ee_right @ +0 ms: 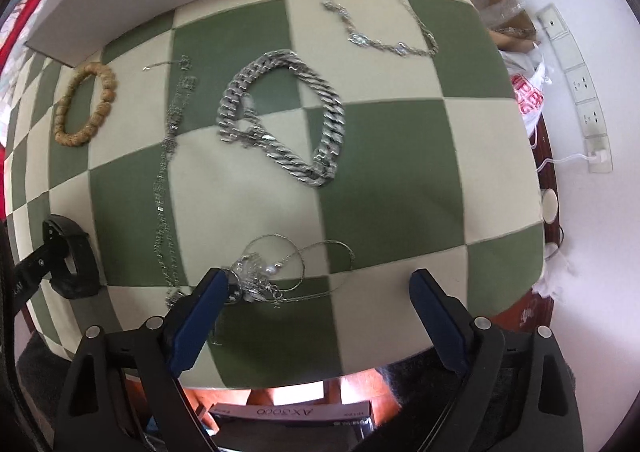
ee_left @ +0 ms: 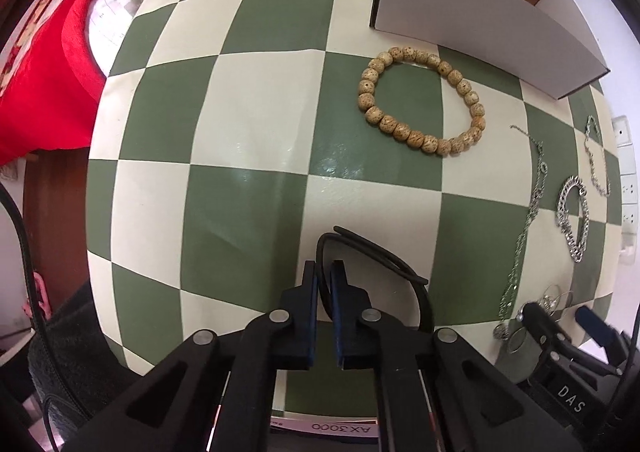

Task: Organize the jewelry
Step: 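Grasp the black band with the left tool while the right tool grasps the silver earrings, then carry the black band into the box with the left tool while the right tool drops the earrings in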

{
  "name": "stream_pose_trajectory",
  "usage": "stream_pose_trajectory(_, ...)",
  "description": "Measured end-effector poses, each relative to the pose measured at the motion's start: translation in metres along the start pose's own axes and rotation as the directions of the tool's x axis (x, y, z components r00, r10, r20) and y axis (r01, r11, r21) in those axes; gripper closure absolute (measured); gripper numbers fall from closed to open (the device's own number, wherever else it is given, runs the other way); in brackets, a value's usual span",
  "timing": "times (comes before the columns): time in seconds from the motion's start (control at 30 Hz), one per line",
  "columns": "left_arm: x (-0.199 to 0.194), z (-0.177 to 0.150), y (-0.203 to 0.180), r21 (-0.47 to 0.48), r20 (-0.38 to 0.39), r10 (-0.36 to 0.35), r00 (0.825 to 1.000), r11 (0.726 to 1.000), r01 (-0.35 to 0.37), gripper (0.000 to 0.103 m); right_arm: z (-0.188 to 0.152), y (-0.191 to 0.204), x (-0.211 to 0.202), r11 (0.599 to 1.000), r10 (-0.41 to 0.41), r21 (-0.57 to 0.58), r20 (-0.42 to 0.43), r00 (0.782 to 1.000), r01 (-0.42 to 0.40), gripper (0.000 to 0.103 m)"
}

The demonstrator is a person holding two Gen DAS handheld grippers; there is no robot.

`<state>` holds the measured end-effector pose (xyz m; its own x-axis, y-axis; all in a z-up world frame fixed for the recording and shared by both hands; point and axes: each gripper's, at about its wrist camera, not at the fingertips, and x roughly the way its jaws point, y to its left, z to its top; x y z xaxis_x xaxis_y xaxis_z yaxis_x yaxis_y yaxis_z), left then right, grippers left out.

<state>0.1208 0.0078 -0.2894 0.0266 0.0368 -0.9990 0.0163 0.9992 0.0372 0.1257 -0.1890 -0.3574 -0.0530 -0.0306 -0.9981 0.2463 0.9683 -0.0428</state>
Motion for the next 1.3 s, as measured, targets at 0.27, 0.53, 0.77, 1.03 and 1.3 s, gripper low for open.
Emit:
stream_pose_trajectory(0.27,-0.002,-0.019,0.010,0.016,0.006,0.006,1.000,1.000,-0.007,0.099,-0.005,0.025,-0.013,0.997,0.004,-0.082,0.075,0.997,0.002,0.039)
stream_pose_trajectory(0.53,-0.008,-0.030,0.023,0.022,0.020,0.004,1.000,1.000,-0.005,0.100,-0.013,0.050,-0.022,0.991,-0.003,-0.132,0.110,0.994,0.018,0.096)
stream_pose_trajectory(0.77,-0.035,-0.038,0.026,0.052,0.080,0.003,0.997,0.999,-0.007,0.101,-0.010,0.042,-0.037,0.993,0.085,-0.094,0.122,0.989,-0.074,0.099)
stream_pose_trajectory(1.03,-0.095,-0.025,0.004,0.081,0.169,-0.042,0.985,0.996,0.028,0.101,-0.009,0.031,-0.111,0.980,0.196,-0.082,0.214,0.957,-0.183,0.099)
stream_pose_trajectory(1.3,-0.121,0.058,-0.010,0.136,0.284,-0.065,0.957,0.990,0.027,0.101,0.015,0.008,-0.191,0.965,0.262,-0.104,0.332,0.906,-0.241,0.099)
